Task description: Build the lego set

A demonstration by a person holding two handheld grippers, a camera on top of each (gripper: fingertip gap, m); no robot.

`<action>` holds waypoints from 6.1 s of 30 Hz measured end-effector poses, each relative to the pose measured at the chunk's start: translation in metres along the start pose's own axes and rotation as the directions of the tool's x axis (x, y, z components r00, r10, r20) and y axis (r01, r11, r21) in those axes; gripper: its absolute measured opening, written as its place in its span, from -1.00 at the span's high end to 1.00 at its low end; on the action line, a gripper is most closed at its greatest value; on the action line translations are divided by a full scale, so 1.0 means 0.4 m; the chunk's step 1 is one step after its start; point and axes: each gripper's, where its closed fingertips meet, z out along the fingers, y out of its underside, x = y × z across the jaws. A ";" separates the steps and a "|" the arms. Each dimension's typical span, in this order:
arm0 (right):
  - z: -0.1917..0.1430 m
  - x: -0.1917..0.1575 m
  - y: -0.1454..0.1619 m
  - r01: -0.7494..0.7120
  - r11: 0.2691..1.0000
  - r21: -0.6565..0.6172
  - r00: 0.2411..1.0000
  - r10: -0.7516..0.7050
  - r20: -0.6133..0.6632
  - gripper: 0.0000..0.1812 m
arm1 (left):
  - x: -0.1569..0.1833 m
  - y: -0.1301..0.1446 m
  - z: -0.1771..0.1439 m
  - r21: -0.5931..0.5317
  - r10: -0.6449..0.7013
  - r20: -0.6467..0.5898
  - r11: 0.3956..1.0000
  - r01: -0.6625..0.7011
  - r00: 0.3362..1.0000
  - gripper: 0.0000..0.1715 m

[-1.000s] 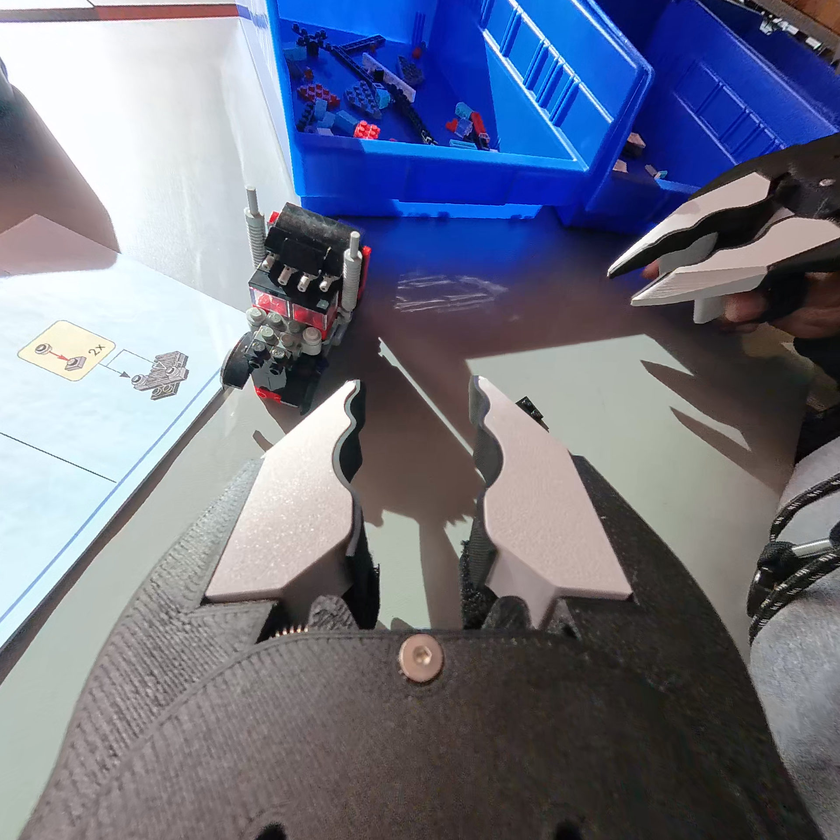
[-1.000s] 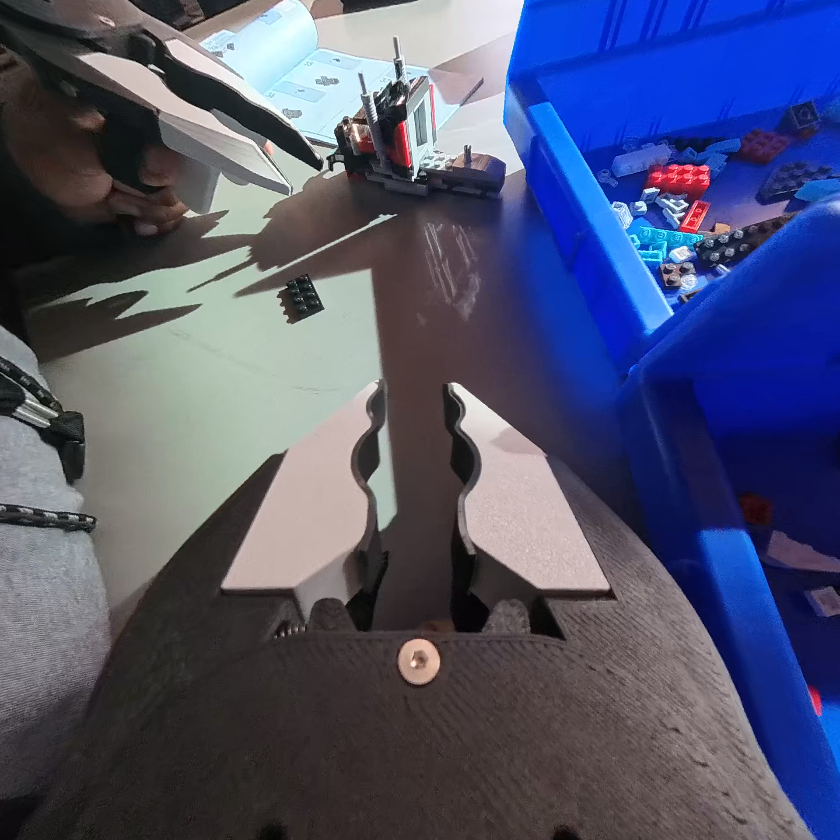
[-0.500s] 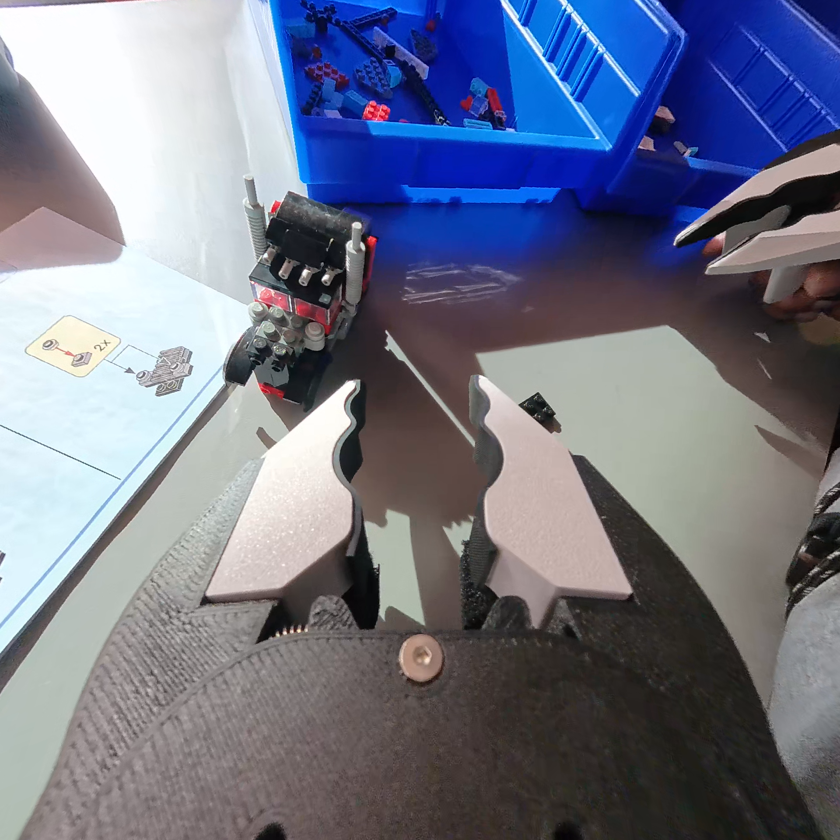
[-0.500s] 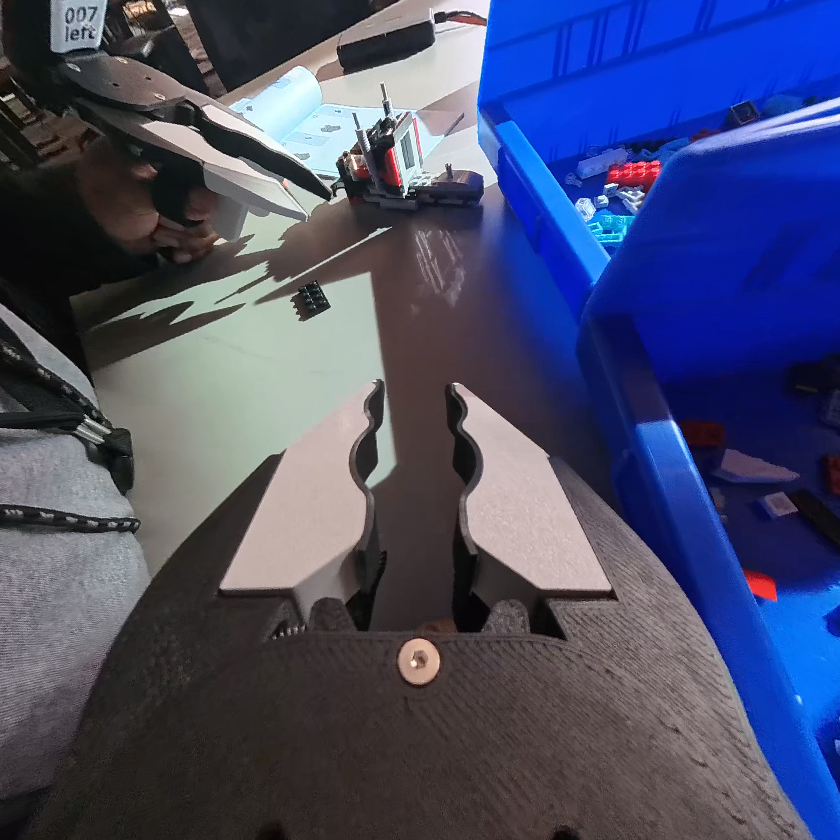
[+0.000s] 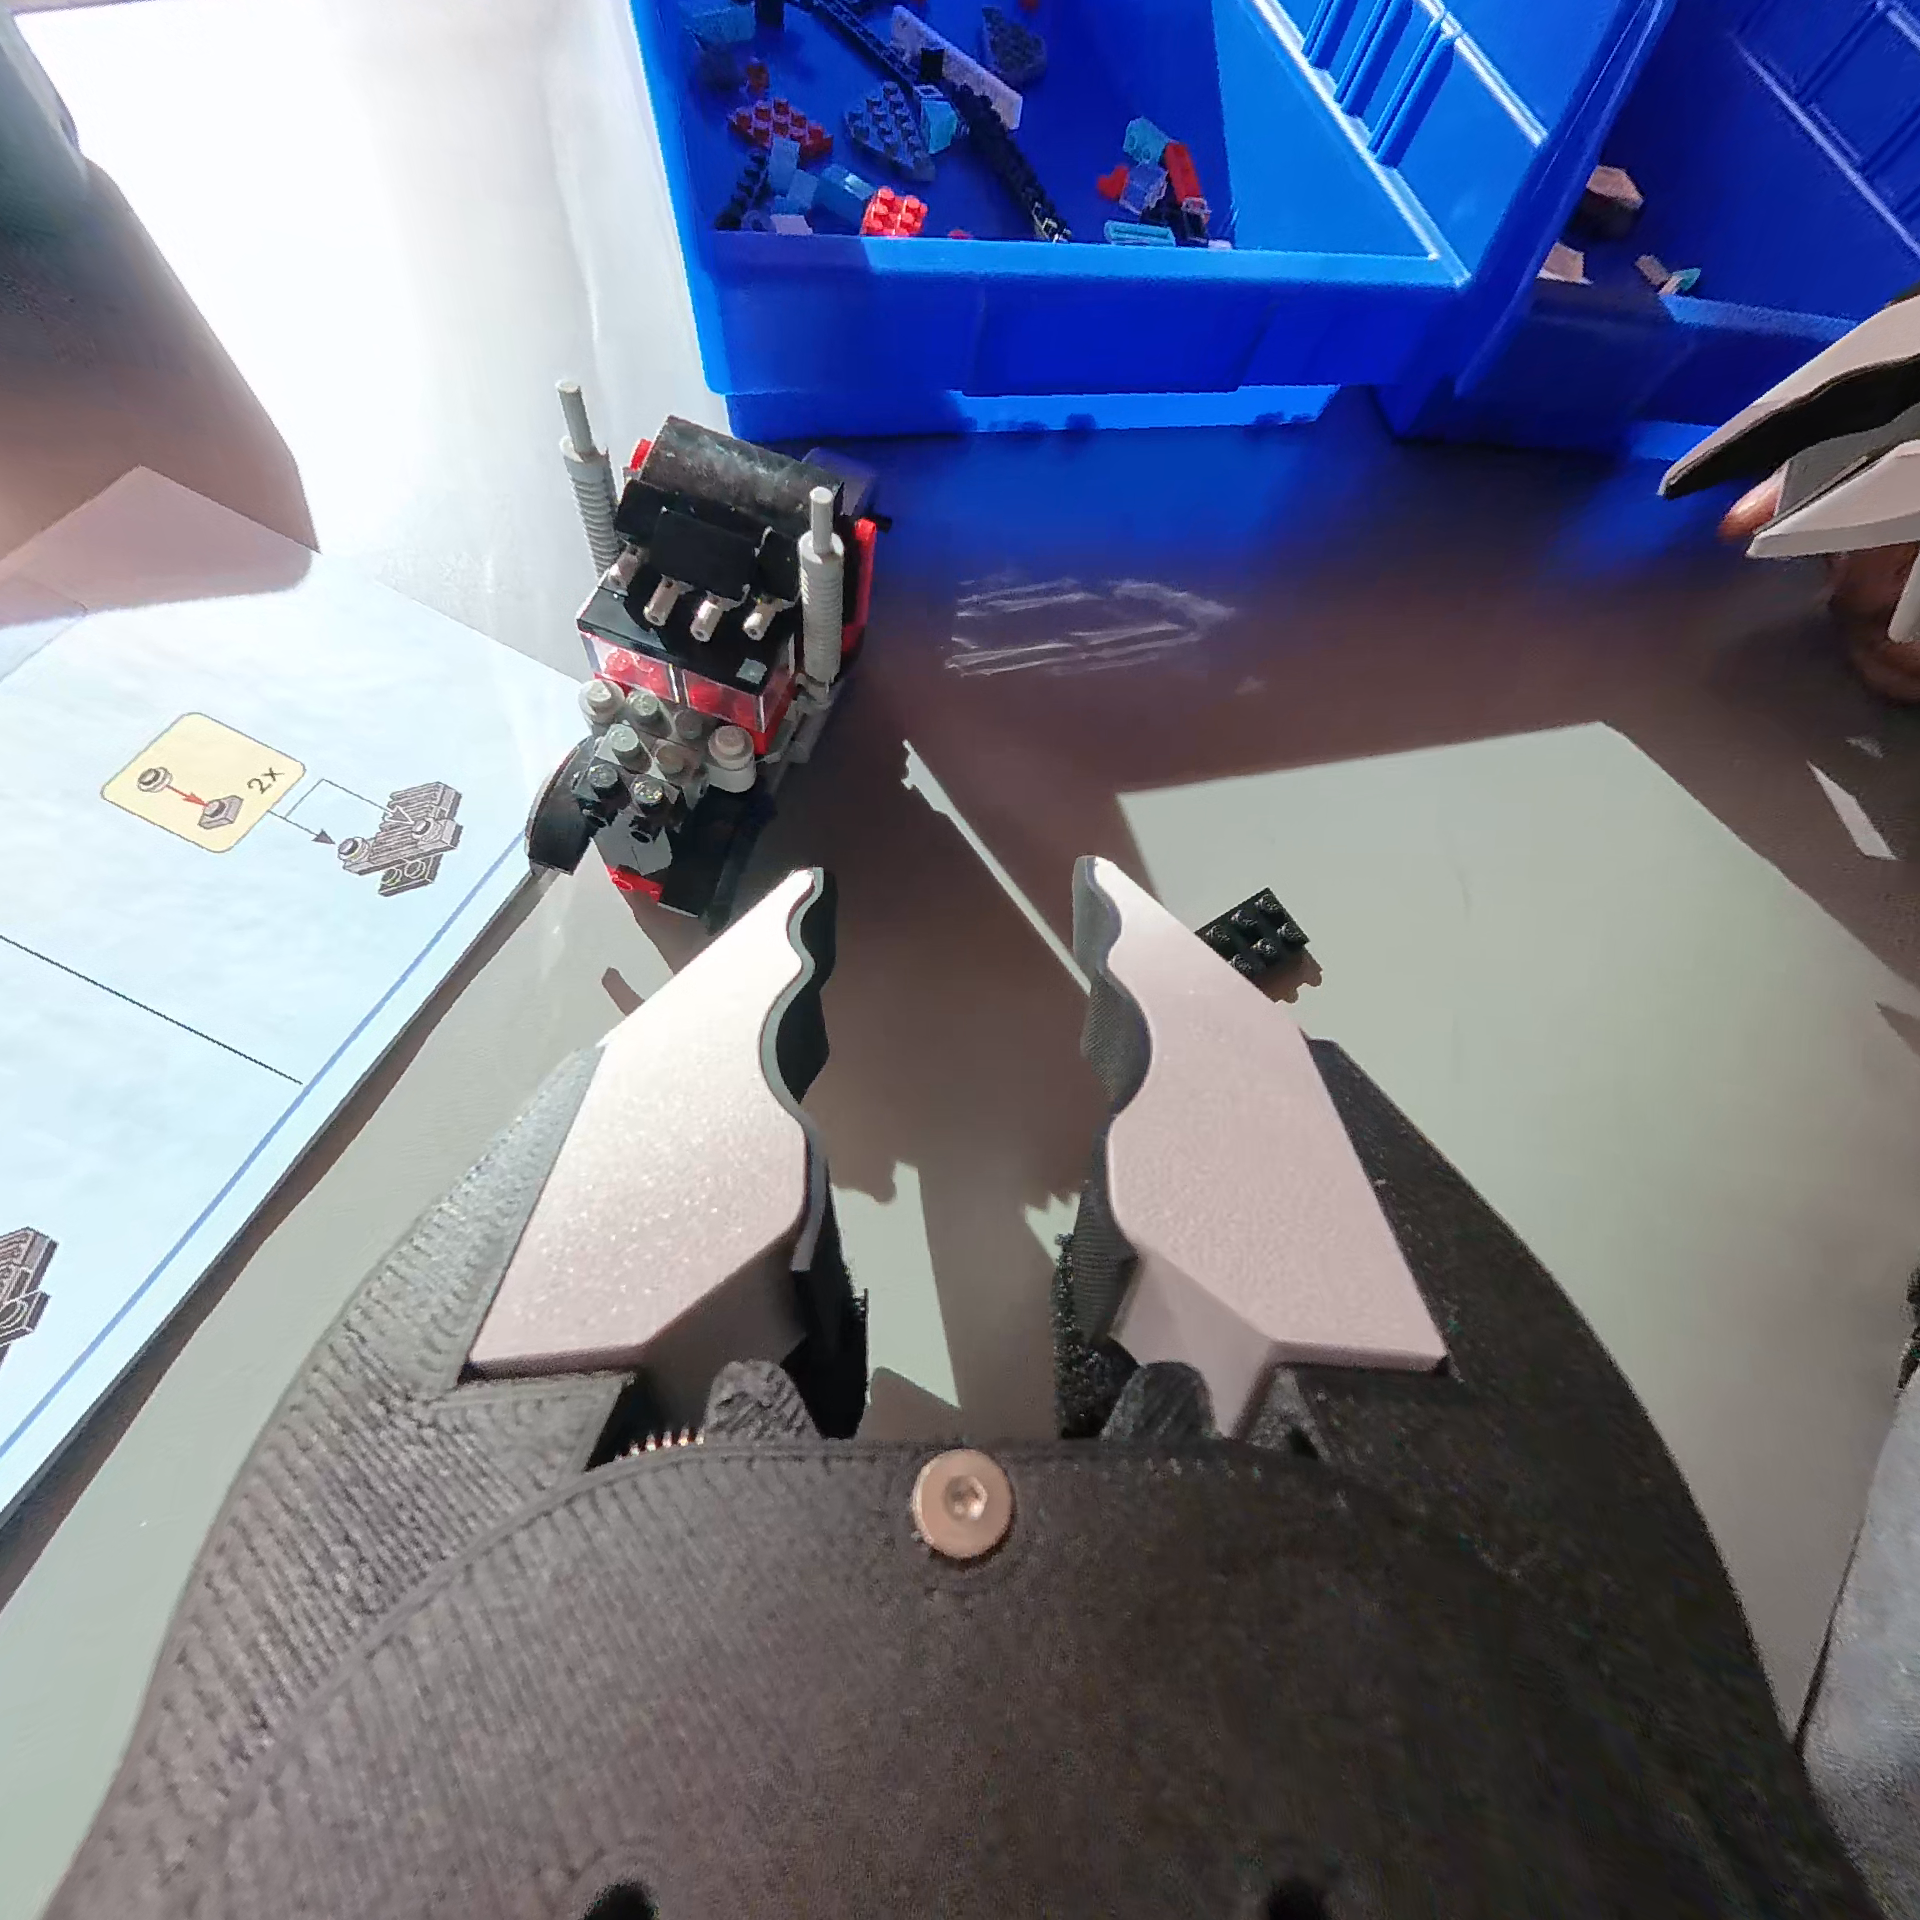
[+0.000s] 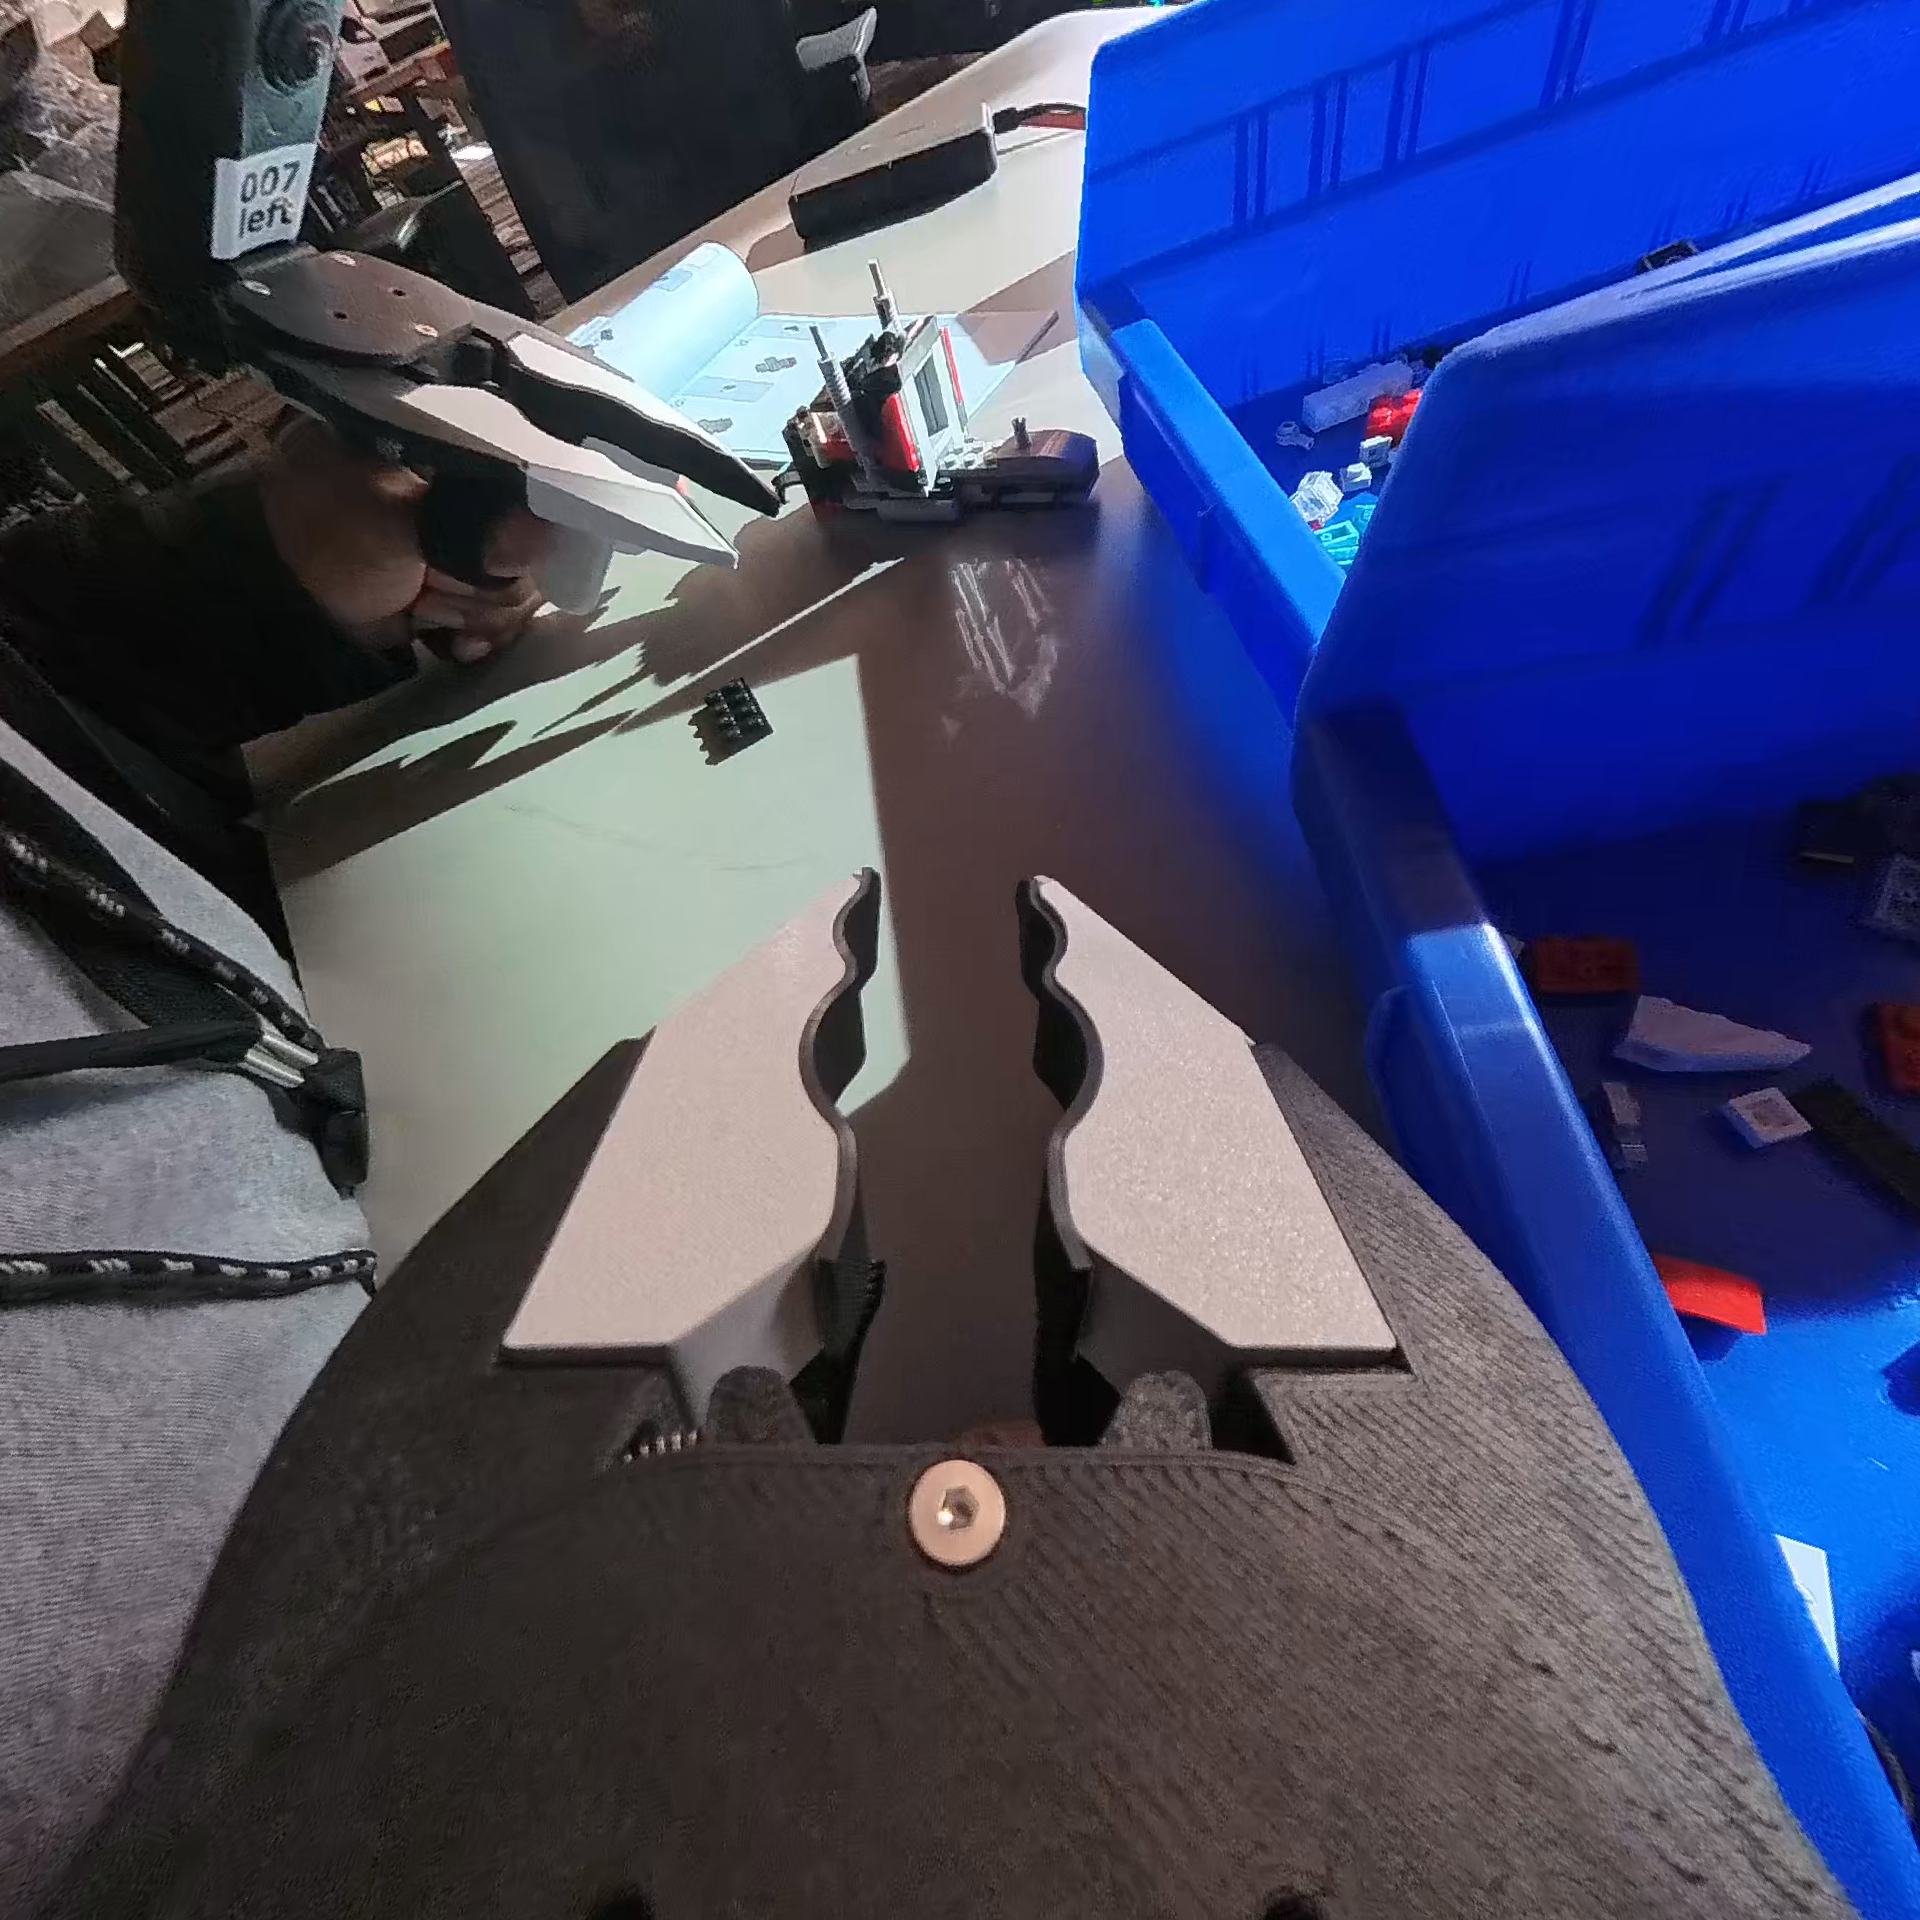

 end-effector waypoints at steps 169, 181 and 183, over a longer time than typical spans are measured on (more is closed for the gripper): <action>0.203 -0.050 0.010 -0.083 0.960 -0.266 0.988 0.045 -0.148 0.77 | 0.105 -0.007 -0.182 0.241 -0.137 -0.374 0.941 0.238 0.917 0.42; 0.096 0.024 0.015 -0.091 0.987 -0.131 0.982 0.068 -0.175 0.75 | 0.109 -0.024 -0.103 0.195 -0.085 -0.297 0.970 0.148 0.951 0.42; 0.091 0.025 0.005 -0.097 0.990 -0.099 0.984 0.081 -0.157 0.76 | 0.112 -0.032 -0.087 0.191 -0.076 -0.292 0.972 0.136 0.953 0.42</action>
